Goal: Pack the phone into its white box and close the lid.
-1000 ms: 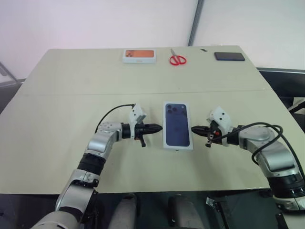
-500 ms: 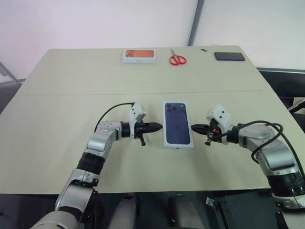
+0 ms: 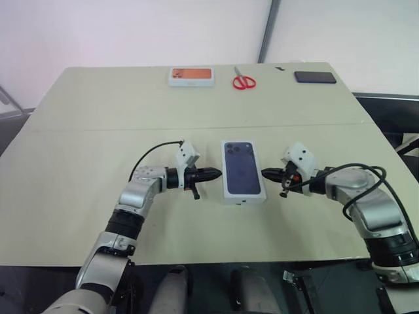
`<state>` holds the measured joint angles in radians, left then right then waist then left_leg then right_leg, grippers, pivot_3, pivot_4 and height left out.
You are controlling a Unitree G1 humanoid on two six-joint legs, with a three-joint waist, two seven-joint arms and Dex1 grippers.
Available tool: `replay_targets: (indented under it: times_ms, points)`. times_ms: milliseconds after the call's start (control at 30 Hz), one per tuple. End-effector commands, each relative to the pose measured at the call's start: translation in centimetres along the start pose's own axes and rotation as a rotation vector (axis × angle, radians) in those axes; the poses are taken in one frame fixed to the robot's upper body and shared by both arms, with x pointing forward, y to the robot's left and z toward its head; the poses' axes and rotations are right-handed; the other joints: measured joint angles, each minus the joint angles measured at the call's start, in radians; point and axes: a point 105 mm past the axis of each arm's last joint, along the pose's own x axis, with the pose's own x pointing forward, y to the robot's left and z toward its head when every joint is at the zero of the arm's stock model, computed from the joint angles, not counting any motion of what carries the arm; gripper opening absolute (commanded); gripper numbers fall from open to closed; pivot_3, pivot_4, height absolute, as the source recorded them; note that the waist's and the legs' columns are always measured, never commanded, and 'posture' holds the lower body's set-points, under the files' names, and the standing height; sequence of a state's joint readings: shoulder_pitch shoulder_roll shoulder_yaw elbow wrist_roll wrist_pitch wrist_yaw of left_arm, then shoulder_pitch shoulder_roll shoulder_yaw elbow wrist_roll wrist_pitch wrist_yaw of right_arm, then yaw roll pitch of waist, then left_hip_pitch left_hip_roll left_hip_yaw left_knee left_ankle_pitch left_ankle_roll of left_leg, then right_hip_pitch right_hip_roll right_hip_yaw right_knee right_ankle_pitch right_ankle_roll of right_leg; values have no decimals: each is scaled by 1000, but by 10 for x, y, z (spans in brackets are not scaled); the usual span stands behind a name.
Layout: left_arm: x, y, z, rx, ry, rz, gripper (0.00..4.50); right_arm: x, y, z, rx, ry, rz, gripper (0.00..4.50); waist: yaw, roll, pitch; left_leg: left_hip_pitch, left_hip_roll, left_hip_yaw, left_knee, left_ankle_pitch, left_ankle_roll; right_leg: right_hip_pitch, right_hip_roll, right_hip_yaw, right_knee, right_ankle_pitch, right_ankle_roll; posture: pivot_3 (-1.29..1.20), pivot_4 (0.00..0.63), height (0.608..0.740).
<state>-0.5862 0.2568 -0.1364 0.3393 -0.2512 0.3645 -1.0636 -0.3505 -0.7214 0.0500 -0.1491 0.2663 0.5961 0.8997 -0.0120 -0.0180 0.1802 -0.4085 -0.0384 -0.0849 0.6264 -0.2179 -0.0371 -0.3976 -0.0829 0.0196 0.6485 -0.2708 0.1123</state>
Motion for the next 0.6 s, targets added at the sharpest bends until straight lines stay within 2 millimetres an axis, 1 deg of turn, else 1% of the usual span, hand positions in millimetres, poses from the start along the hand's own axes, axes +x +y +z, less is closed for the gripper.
replay_targets:
  times_ms: [33,267,367,500,600]
  points:
    - [7,-6,10,29,-32,-29,272,1,8,9,-39,-34,32,40,0,0,0,0,0,0,0,0,0,0,0,0,0,0,0,0,150,740]
    - [8,-7,9,30,-23,-36,272,1,8,5,-48,-17,25,40,0,0,0,0,0,0,0,0,0,0,0,0,0,0,0,0,150,740]
    - [7,-7,8,29,-23,-36,272,1,10,-4,-63,16,28,40,1,0,0,0,0,0,0,0,0,0,0,0,0,0,0,0,150,740]
    - [4,-6,7,29,-19,-29,272,-1,12,-4,-65,15,42,40,1,0,0,0,0,0,0,0,0,0,0,0,0,0,0,0,150,740]
    - [3,-6,9,31,-26,-25,272,-3,10,-5,-83,29,40,40,1,0,0,0,0,0,0,0,0,0,0,0,0,0,0,0,150,740]
